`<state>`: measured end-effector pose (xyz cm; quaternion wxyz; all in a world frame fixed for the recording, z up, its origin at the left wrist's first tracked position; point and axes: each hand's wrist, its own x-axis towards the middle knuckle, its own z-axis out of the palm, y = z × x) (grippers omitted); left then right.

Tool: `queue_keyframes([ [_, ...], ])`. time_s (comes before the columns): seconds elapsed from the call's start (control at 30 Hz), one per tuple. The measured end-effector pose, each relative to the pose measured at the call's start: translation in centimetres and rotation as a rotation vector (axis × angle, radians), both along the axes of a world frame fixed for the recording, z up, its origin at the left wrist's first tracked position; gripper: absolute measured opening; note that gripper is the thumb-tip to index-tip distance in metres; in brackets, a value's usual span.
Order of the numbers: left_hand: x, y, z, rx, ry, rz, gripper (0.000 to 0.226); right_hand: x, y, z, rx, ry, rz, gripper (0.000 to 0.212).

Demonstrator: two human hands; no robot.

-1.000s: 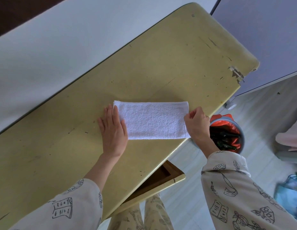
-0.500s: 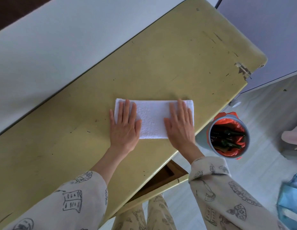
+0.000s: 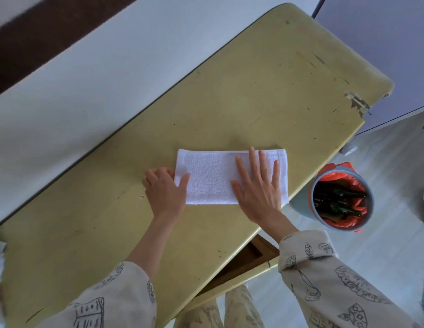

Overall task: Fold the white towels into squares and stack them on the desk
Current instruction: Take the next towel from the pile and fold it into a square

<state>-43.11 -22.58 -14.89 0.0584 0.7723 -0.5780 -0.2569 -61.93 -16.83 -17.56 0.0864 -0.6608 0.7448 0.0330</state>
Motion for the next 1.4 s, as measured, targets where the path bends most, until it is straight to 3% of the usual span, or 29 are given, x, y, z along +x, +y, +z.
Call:
queue_keyframes([
  [0.13, -0.7, -1.4, 0.0, 0.209, 0.060, 0.079, 0.040, 0.4, 0.1, -0.9, 0.006, -0.015, -0.020, 0.060],
  [0.3, -0.2, -2.8, 1.4, 0.280, 0.299, 0.162, 0.012, 0.8, -0.1, -0.9, 0.021, -0.033, -0.030, 0.062],
  [0.4, 1.1, -3.5, 2.4, 0.361, 0.528, 0.239, 0.027, 0.9, -0.4, -0.7, 0.026, -0.090, -0.018, 0.062],
  [0.5, 1.4, -4.2, 3.4, 0.421, 0.726, 0.327, 0.045, 0.3, -1.0, 1.0, -0.071, -0.398, -0.057, 0.060],
  [0.63, -0.9, -4.1, 4.1, 0.273, 0.874, 0.383, 0.054, -2.0, -0.5, 3.9, -0.295, -0.880, -0.419, 0.038],
  [0.77, -5.6, -2.2, 6.0, 0.023, 0.824, 0.056, 0.035, -4.8, 0.1, 4.7, -0.170, -1.187, -0.849, 0.025],
  [0.93, -11.4, 0.4, 5.1, -0.063, 0.640, -0.345, 0.054, -6.8, 0.5, 4.5, -0.123, -1.446, -1.031, 0.024],
  [1.2, -15.3, 3.0, 2.1, 0.018, 0.575, -0.514, 0.047, -7.5, 0.3, 4.1, -0.057, -1.465, -1.030, 0.026],
  [1.4, -14.4, 3.8, 1.3, 0.100, 0.640, -0.531, 0.056, -7.5, 0.0, 3.7, -0.014, -1.299, -0.986, 0.020],
])
